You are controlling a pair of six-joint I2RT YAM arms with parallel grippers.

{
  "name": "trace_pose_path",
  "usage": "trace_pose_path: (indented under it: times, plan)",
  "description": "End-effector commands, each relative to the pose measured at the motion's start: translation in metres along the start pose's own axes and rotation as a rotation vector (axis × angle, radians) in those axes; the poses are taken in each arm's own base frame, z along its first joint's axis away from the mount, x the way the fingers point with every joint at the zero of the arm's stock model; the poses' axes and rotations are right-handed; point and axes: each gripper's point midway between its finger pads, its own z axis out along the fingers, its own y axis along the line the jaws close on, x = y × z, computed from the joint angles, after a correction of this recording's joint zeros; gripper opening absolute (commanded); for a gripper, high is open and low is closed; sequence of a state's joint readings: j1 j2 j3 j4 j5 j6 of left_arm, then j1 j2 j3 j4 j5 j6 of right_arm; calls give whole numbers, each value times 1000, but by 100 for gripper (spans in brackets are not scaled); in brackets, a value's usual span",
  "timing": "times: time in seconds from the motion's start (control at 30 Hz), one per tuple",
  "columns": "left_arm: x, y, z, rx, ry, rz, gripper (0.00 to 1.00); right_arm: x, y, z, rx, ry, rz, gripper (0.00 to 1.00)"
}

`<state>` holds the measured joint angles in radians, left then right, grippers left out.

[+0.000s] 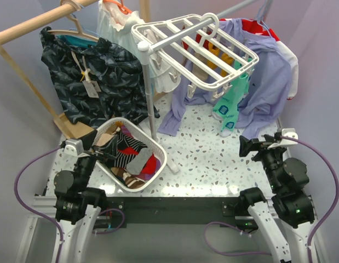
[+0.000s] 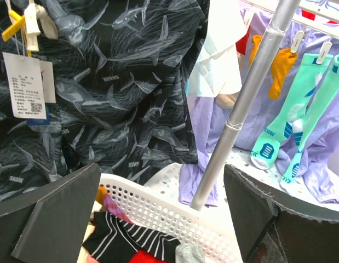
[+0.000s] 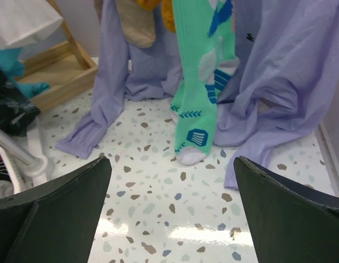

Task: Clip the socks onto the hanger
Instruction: Open the clamp at the hanger.

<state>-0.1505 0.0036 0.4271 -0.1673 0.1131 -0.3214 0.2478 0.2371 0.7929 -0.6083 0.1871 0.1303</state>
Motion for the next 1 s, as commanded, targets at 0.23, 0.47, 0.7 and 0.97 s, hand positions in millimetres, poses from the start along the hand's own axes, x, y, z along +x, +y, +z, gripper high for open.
trace_pose_path:
  times: [0.23,0.47,0.7,0.97]
  plan:
    - [17,-13,9,14,172,-169,100,-84,53,14,-232,-120,39,99]
    - [31,-22,31,35,296,-219,100,-109,66,34,-258,-90,27,99]
    - [26,-51,50,148,379,-256,100,-133,83,49,-316,-45,8,94]
    - [15,-109,64,301,405,-346,100,-156,110,63,-432,-93,67,86]
